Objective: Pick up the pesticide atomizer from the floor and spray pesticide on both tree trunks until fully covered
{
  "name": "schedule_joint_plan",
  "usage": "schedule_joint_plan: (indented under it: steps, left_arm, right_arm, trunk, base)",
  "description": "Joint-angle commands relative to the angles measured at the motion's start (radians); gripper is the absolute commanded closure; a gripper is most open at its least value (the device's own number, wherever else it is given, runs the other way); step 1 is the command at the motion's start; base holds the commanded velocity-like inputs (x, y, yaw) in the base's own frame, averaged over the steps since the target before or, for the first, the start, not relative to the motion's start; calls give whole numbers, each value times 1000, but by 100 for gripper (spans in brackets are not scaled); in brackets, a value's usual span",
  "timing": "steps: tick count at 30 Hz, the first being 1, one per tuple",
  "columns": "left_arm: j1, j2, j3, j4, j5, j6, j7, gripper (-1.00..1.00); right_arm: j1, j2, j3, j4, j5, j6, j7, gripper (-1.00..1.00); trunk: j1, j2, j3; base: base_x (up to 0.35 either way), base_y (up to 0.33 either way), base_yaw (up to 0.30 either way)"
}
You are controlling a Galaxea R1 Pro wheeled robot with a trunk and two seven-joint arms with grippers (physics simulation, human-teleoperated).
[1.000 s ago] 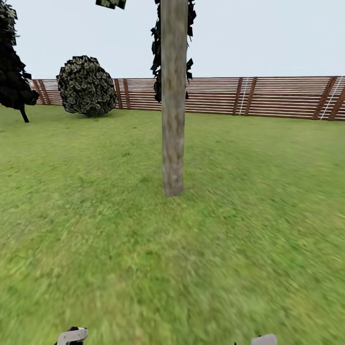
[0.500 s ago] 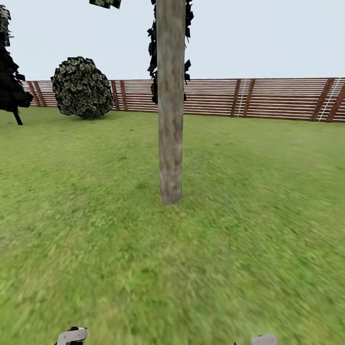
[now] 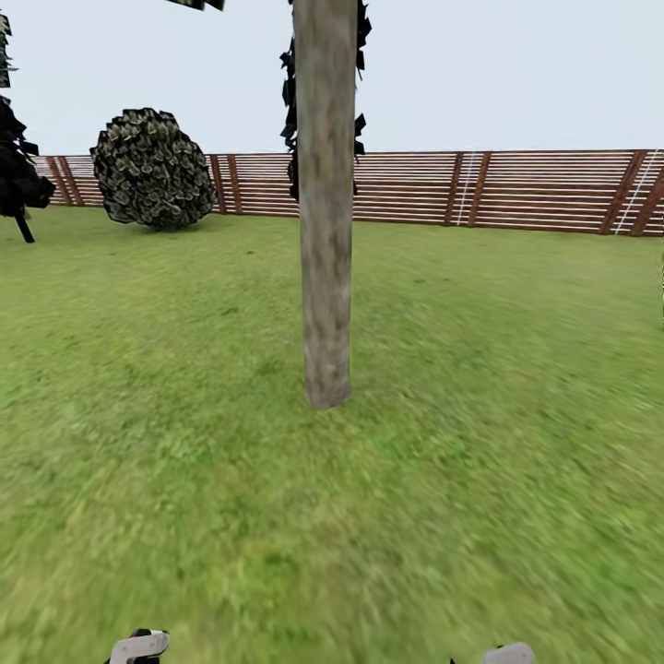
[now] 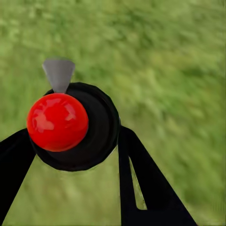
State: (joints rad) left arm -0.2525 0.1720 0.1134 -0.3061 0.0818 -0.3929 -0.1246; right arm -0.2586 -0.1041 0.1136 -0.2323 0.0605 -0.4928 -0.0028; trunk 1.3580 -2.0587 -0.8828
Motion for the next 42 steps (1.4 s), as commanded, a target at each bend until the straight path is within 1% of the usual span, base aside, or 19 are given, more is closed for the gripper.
schedule_joint_plan:
  steps: [1,27,35,42]
  left_arm:
    - [-1,0,5,1,9,-1,-10,100]
    - [-1,0,5,1,9,-3,-10,100]
    - [-1,0,5,1,9,-3,-10,100]
    - [-1,2,6,2,9,-3,-10,100]
  right_arm:
    - [-1,0,0,1,6,-3,0,-100]
    - [-1,0,0,1,5,-3,0,-100]
    - [-1,0,0,1,5,-3,0,-100]
    - [-1,0,2,-1,7,-3,8,-100]
  trunk:
    - [0,0,-1]
    - [0,0,-1]
    - [0,0,1]
    - [0,0,2]
  base:
    - [340,0,-41]
    - [340,0,-5]
    - [340,0,-206]
    - [340,0,-41]
